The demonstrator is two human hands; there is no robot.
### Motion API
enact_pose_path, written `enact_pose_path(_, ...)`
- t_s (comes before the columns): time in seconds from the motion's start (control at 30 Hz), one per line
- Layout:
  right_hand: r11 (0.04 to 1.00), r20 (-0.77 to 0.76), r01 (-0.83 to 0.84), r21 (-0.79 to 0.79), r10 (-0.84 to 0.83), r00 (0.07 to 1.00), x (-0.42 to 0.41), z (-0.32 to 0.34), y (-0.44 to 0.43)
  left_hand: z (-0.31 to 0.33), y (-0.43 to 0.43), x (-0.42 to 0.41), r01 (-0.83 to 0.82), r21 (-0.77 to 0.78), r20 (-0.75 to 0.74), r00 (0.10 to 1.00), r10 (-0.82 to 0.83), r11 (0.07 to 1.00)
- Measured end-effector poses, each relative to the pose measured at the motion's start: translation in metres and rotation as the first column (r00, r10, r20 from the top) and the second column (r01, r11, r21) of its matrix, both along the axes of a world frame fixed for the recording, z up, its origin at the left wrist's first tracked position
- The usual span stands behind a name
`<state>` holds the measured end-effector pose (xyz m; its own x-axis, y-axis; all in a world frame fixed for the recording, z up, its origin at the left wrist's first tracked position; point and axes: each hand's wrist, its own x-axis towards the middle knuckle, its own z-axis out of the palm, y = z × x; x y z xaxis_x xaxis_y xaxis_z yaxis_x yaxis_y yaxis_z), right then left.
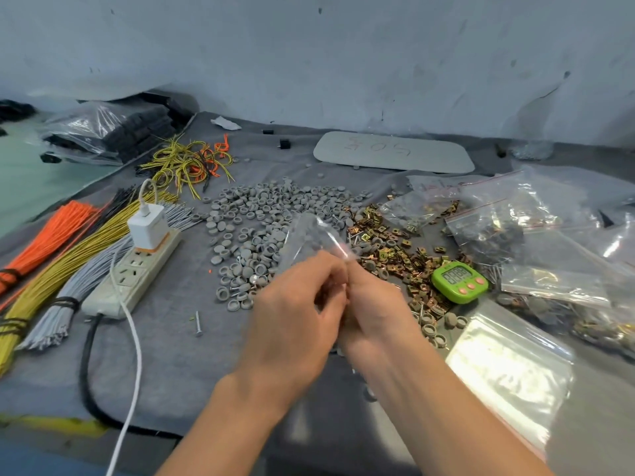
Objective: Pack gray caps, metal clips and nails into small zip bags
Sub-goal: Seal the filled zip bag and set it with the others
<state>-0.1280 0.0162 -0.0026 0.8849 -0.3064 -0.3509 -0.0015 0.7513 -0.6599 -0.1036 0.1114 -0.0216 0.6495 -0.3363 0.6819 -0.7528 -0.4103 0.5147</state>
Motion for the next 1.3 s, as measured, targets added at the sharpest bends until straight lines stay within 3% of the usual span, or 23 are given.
enact_pose_path(0.13, 0.943, -0.051, -0.162, -0.291, 0.154, 0.987, 0.001, -0.003, 0.002, -0.007, 0.004, 0.002, -0.074, -0.052, -0.048, 0.996, 0.072, 0.996)
enact_pose_path(0.33, 0.873, 0.106, -0.357, -0.333, 0.411, 0.905, -0.001, 0.008, -0.023, -0.009, 0.001, 0.000, -0.091, -0.056, -0.030, 0.996, 0.090, 0.994)
enact_pose_path(0.57, 0.880, 0.210, -0.433, -0.196, 0.469, 0.858, 0.013, -0.001, -0.026, -0.006, 0.004, 0.006, -0.087, -0.061, -0.140, 0.987, 0.078, 0.994)
enact_pose_path(0.7, 0.850, 0.197, -0.419, -0.319, 0.491, 0.848, 0.020, 0.000, -0.026, 0.003, 0.016, 0.008, -0.094, -0.048, -0.064, 0.994, 0.091, 0.994)
enact_pose_path(0.8, 0.778, 0.032, -0.338, -0.529, 0.416, 0.909, 0.026, -0.008, -0.022, 0.002, 0.018, 0.011, -0.078, 0.077, 0.014, 0.997, 0.077, 0.994)
enact_pose_path(0.87, 0.747, -0.006, -0.320, -0.583, 0.390, 0.921, 0.028, -0.012, -0.016, 0.000, 0.021, 0.017, -0.077, 0.264, 0.022, 0.997, 0.073, 0.962)
enact_pose_path(0.93, 0.810, 0.033, -0.312, -0.497, 0.377, 0.926, 0.029, -0.011, -0.011, -0.002, 0.023, 0.023, -0.062, 0.444, 0.021, 0.998, 0.059, 0.894)
enact_pose_path(1.03, 0.842, 0.044, -0.388, -0.374, 0.434, 0.900, 0.031, -0.008, -0.007, -0.004, 0.028, 0.031, -0.086, 0.471, 0.051, 0.996, 0.070, 0.878)
enact_pose_path(1.13, 0.767, -0.013, -0.393, -0.507, 0.449, 0.894, 0.036, -0.005, -0.007, -0.007, 0.035, 0.040, -0.117, 0.323, 0.082, 0.992, 0.096, 0.939)
enact_pose_path(1.2, 0.746, -0.046, -0.266, -0.611, 0.303, 0.952, 0.041, -0.004, -0.009, -0.008, 0.042, 0.047, -0.204, 0.271, 0.073, 0.979, 0.192, 0.941)
enact_pose_path(1.23, 0.677, -0.095, -0.194, -0.710, 0.180, 0.979, 0.043, -0.005, -0.012, -0.008, 0.045, 0.051, -0.255, 0.265, 0.061, 0.967, 0.248, 0.930)
enact_pose_path(1.3, 0.356, -0.181, -0.140, -0.924, -0.082, 0.980, 0.048, -0.008, -0.018, -0.009, 0.052, 0.058, -0.323, 0.257, 0.022, 0.944, 0.328, 0.911)
